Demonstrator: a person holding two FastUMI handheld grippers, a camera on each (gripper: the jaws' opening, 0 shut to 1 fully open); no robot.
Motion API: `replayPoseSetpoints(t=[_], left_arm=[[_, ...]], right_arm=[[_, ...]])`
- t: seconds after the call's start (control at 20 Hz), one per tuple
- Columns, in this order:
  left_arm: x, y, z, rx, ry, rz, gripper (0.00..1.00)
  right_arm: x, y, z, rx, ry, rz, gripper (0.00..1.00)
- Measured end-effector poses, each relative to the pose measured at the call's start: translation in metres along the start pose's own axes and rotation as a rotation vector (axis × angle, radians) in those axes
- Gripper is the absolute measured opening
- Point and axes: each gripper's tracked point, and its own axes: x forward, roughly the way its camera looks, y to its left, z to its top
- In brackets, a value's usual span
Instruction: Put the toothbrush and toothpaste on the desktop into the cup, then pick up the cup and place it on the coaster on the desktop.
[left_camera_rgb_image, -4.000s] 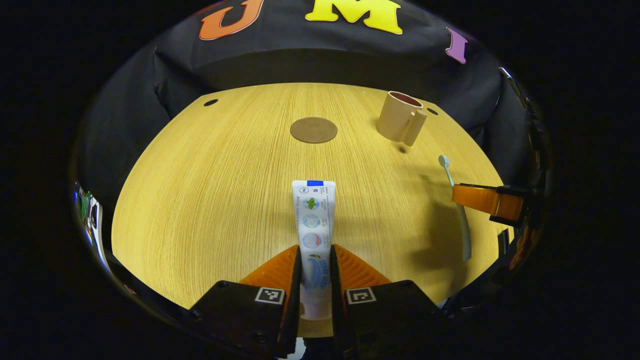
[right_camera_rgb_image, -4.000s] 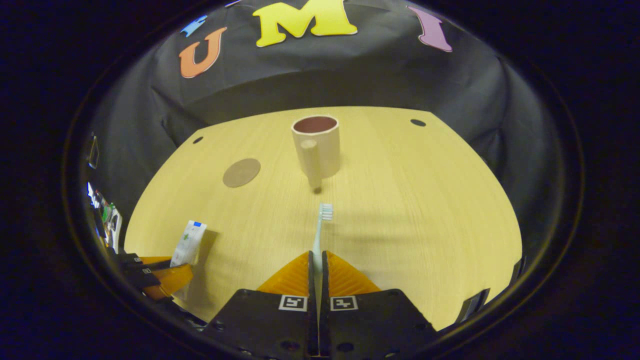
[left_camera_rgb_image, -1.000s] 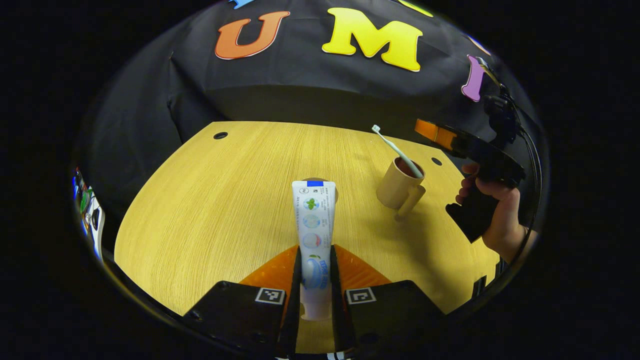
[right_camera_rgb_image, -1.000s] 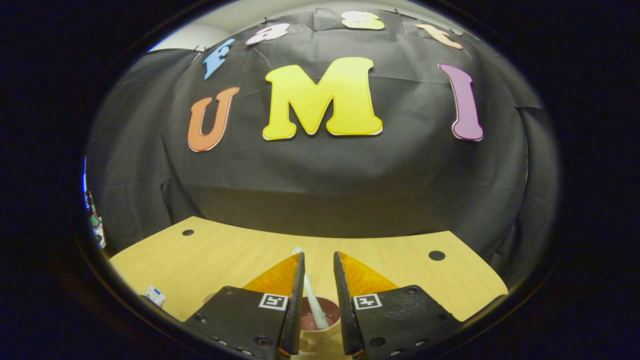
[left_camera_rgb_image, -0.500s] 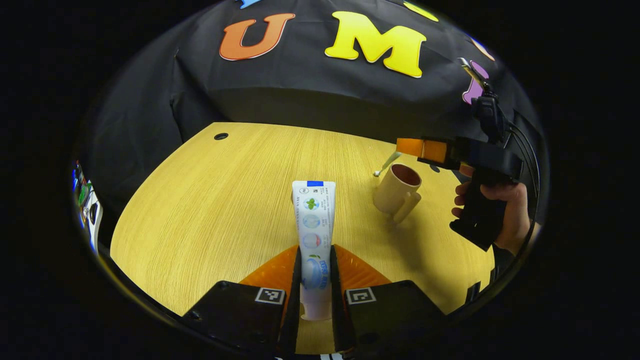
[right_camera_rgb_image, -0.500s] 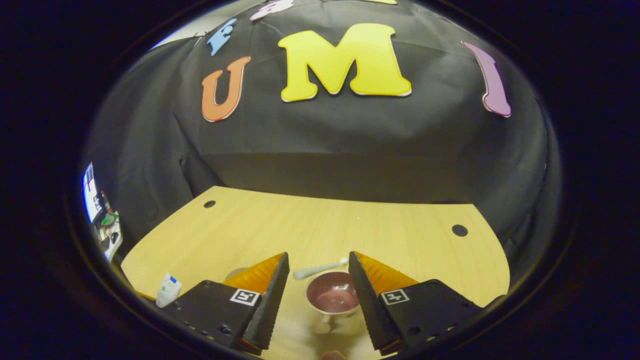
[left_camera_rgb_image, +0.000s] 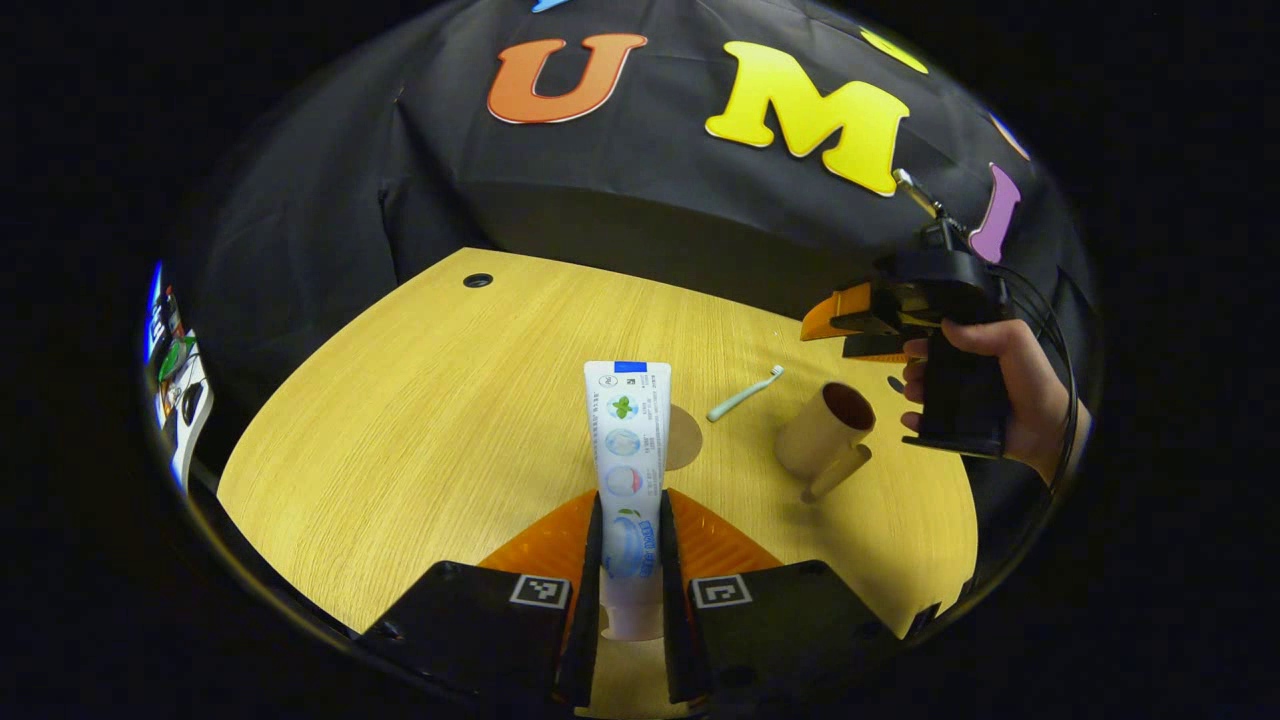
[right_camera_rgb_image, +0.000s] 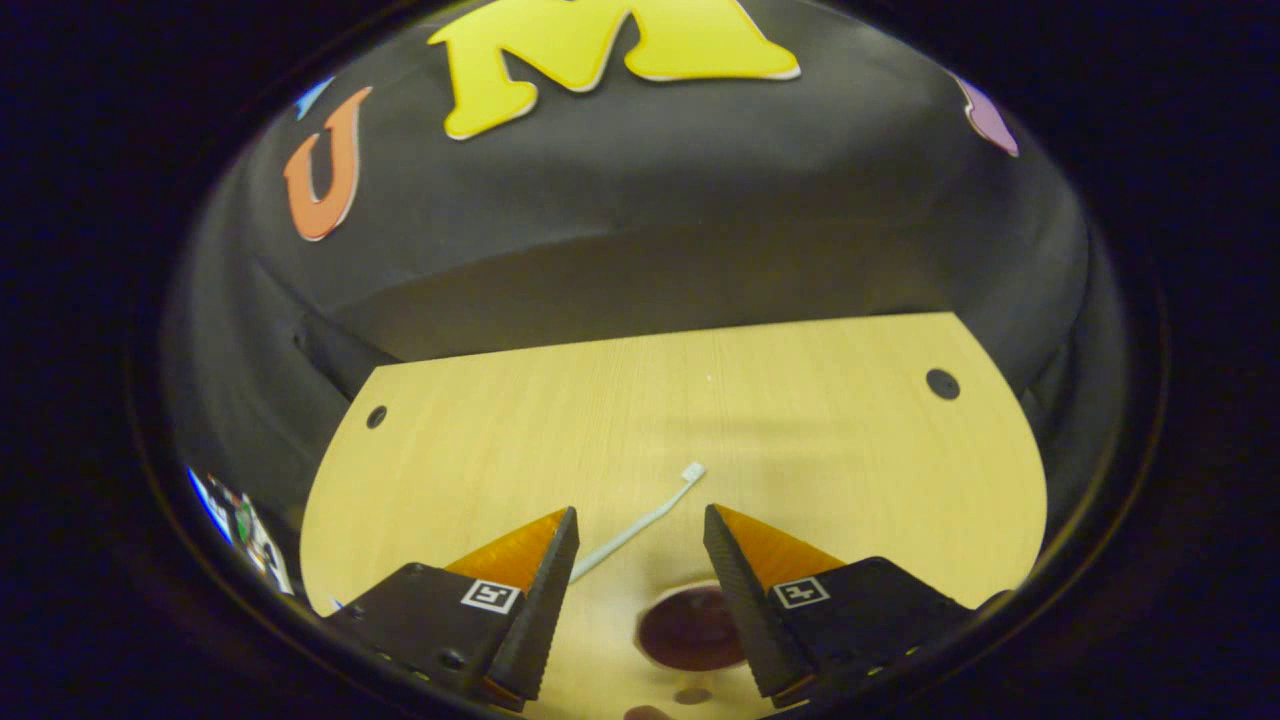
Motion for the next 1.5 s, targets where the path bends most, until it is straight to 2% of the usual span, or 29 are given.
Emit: replayPoseSetpoints(t=[0.05,0.1,0.15,0.3,0.4,0.45,0.5,0.65,0.7,0.75,0.85,0.9,0.95,1.0,1.1,1.15,1.25,1.5], left_arm=[[-0.001,0.004,0.005,-0.001,-0.01,0.007,0.3],[-0.004,0.009,0.01,-0.003,-0.017,0.015,0.3],[-0.005,0.016,0.014,-0.008,-0.024,0.023,0.3],[-0.009,0.04,0.021,-0.031,-0.04,0.056,0.31],[-0.01,0.054,0.02,-0.053,-0.032,0.078,0.3],[-0.009,0.06,0.02,-0.061,-0.027,0.091,0.3],[-0.01,0.065,0.019,-0.068,-0.026,0.1,0.3],[-0.014,0.074,0.018,-0.075,-0.022,0.11,0.3],[-0.015,0.077,0.018,-0.075,-0.022,0.112,0.3],[-0.016,0.079,0.018,-0.078,-0.023,0.114,0.3],[-0.017,0.078,0.019,-0.082,-0.024,0.11,0.3],[-0.017,0.077,0.02,-0.079,-0.023,0.108,0.3],[-0.016,0.077,0.019,-0.077,-0.022,0.105,0.3],[-0.017,0.075,0.019,-0.077,-0.022,0.101,0.31],[-0.016,0.075,0.019,-0.074,-0.024,0.095,0.3],[-0.015,0.074,0.019,-0.072,-0.022,0.093,0.3],[-0.016,0.073,0.016,-0.074,-0.013,0.092,0.3],[-0.019,0.068,0.012,-0.059,-0.01,0.078,0.3]], right_arm=[[0.013,0.008,0.002,0.037,0.017,-0.006,0.76],[0.028,0.012,0.005,0.048,0.038,-0.05,0.72],[0.04,0.008,0.002,0.054,0.053,-0.125,0.76],[0.069,-0.004,-0.011,0.094,0.121,-0.24,0.74],[0.084,-0.016,-0.026,0.132,0.18,-0.283,0.72],[0.087,-0.021,-0.026,0.154,0.193,-0.301,0.76],[0.095,-0.027,-0.031,0.173,0.2,-0.322,0.72],[0.1,-0.037,-0.037,0.229,0.236,-0.365,0.72],[0.099,-0.036,-0.039,0.253,0.252,-0.357,0.63],[0.095,-0.036,-0.035,0.262,0.235,-0.369,0.6],[0.102,-0.036,-0.031,0.245,0.244,-0.347,0.53],[0.103,-0.033,-0.037,0.233,0.243,-0.334,0.34],[0.105,-0.03,-0.037,0.227,0.24,-0.317,0.24],[0.103,-0.031,-0.036,0.228,0.238,-0.313,0.08],[0.105,-0.026,-0.037,0.274,0.244,-0.274,0.06],[0.106,-0.02,-0.038,0.314,0.252,-0.238,0.0],[0.103,-0.01,-0.032,0.372,0.238,-0.173,0.01],[0.061,-0.001,0.01,0.38,0.081,-0.037,0.01]])
